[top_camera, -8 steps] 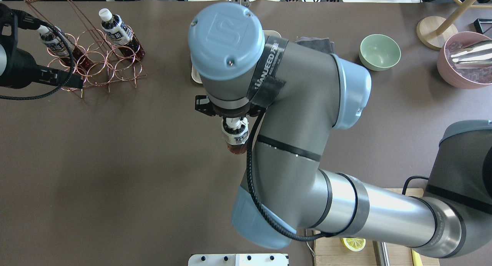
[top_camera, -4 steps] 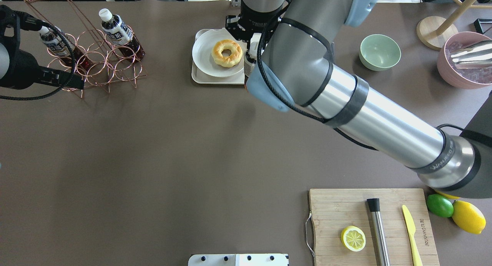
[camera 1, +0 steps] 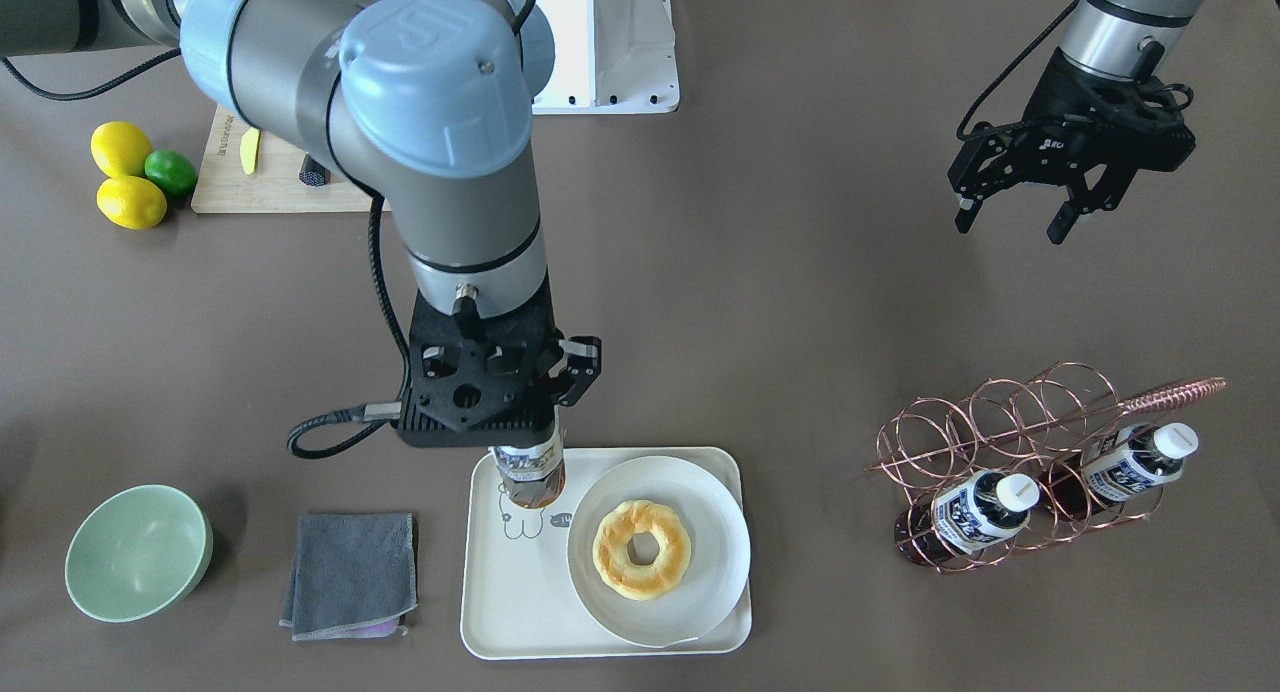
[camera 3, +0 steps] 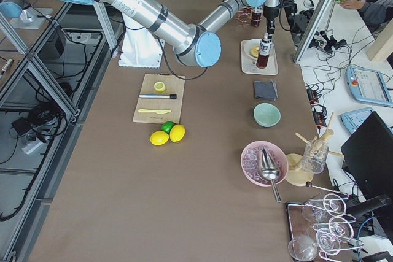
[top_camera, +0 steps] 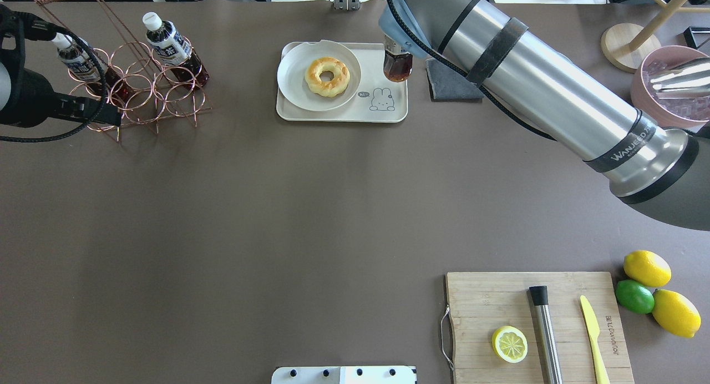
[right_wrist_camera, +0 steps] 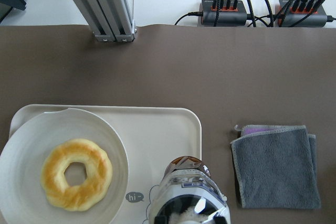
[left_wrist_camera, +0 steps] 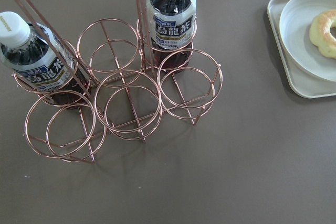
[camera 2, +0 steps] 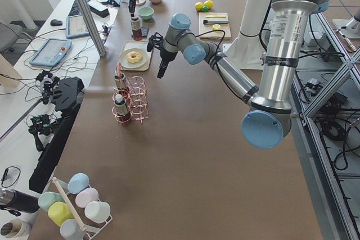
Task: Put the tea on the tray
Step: 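Lower the tea bottle onto the tray beside the donut plate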
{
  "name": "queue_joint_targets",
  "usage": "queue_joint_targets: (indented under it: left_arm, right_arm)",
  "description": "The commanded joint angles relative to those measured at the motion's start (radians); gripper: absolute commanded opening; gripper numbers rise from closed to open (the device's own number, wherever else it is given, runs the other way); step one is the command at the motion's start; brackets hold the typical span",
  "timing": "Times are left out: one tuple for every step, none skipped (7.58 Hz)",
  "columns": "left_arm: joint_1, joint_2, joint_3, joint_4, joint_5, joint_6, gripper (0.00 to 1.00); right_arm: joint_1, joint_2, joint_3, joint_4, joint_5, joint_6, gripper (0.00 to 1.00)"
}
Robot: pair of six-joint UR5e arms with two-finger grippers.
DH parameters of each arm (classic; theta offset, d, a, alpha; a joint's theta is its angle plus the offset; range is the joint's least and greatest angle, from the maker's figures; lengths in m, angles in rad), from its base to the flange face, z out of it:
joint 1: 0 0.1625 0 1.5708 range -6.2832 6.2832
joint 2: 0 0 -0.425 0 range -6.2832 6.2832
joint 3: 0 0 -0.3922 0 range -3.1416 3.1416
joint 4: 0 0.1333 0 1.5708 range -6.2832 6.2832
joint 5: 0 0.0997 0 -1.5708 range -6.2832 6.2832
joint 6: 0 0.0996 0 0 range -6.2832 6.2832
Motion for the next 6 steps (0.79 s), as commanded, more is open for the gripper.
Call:
queue_joint_targets:
  left_arm:
    - [0.0, 0.002, -0.015, 0.001, 0.005, -0.022, 0.97]
    - [-0.001, 0.004, -0.015, 0.001, 0.005, -0.023, 0.97]
    - [-0.001, 0.005, -0.013, 0.001, 0.007, -0.022, 0.97]
    - [0.0, 0.007, -0.012, 0.001, 0.007, -0.022, 0.97]
    - [0.0, 0.008, -0.013, 0.001, 0.007, -0.022, 0.97]
    - [-0.001, 0.008, -0.015, 0.001, 0.007, -0.022, 0.97]
  right_arm:
    - [0.018, 0.02, -0.154, 0.144, 0.006, -0.017, 0.0]
    - [0.019, 0.035, -0.16, 0.146, 0.024, -0.011, 0.0]
    - [0.018, 0.042, -0.16, 0.146, 0.037, 0.006, 0.0]
    - [0.015, 0.045, -0.16, 0.146, 0.052, 0.026, 0.0]
    - [0.004, 0.039, -0.157, 0.147, 0.052, 0.026, 0.0]
    - [-0.01, 0.037, -0.157, 0.149, 0.051, 0.028, 0.0]
